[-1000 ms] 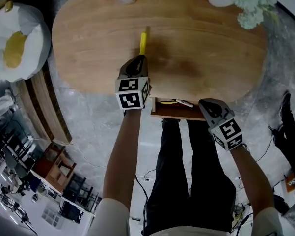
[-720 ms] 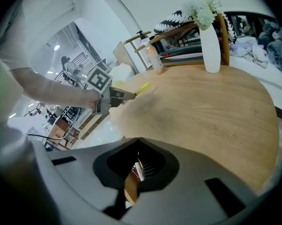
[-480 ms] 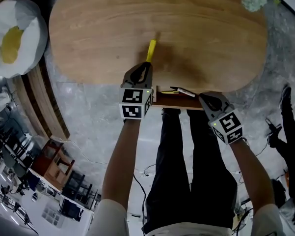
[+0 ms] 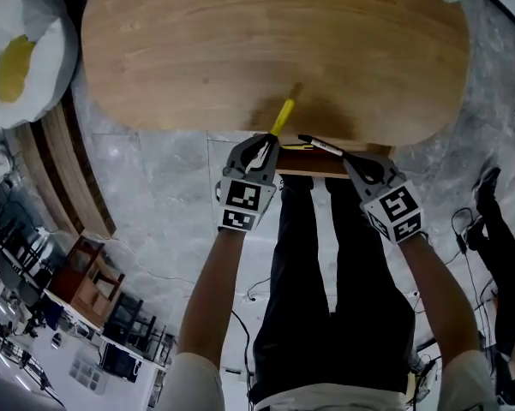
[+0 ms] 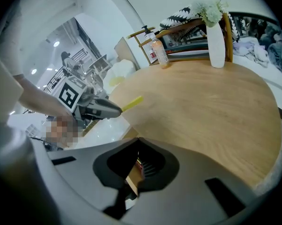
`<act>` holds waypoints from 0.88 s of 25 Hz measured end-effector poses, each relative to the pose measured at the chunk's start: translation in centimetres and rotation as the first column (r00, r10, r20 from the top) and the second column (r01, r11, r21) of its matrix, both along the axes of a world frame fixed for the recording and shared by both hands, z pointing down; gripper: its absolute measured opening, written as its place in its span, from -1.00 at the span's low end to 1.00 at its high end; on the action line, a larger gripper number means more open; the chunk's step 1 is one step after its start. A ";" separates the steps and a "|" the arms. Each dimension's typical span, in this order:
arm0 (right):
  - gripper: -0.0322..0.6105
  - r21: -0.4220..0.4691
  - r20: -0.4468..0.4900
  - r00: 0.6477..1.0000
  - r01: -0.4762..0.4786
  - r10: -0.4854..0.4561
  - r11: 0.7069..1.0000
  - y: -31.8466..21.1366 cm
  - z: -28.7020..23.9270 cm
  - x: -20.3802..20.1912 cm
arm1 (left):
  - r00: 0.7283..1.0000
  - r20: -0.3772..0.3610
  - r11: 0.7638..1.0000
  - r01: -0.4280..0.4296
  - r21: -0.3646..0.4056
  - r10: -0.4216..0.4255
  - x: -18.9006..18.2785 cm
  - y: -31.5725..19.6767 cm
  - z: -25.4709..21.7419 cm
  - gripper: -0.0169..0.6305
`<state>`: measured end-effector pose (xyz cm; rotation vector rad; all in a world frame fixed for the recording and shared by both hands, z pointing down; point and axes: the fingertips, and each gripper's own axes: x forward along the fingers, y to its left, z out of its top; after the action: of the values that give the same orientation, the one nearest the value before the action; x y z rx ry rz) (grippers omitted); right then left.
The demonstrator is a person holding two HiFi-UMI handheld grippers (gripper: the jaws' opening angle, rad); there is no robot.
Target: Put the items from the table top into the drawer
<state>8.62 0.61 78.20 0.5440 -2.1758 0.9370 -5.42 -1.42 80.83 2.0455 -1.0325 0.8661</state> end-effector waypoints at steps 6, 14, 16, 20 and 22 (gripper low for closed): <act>-0.84 -0.002 -0.006 1.000 0.011 -0.011 1.000 1.1 -0.1 -0.2 | 0.997 -0.008 0.997 -0.072 -0.035 0.072 1.2 4.5 0.5 -0.74; -0.84 -0.008 -0.011 1.000 0.016 -0.016 1.000 2.8 0.5 -0.3 | 0.997 0.004 0.992 -0.082 -0.098 0.083 0.8 8.6 2.3 -0.74; -0.84 -0.010 -0.011 1.000 0.015 -0.015 1.000 3.1 0.5 -0.2 | 0.996 0.007 0.989 -0.087 -0.119 0.088 0.7 9.6 3.1 -0.74; -0.84 -0.013 -0.009 1.000 0.012 -0.013 1.000 3.7 0.6 -0.3 | 0.994 0.042 0.980 -0.087 -0.178 0.096 0.1 10.8 5.2 -0.74; -0.84 -0.016 -0.006 1.000 0.008 -0.008 1.000 3.9 0.7 -0.5 | 0.994 0.056 0.975 -0.082 -0.205 0.095 0.0 10.7 6.2 -0.74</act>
<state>8.12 4.49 78.94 0.5291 -2.1613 0.9463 -5.47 9.29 87.01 1.9132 -0.8544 1.0462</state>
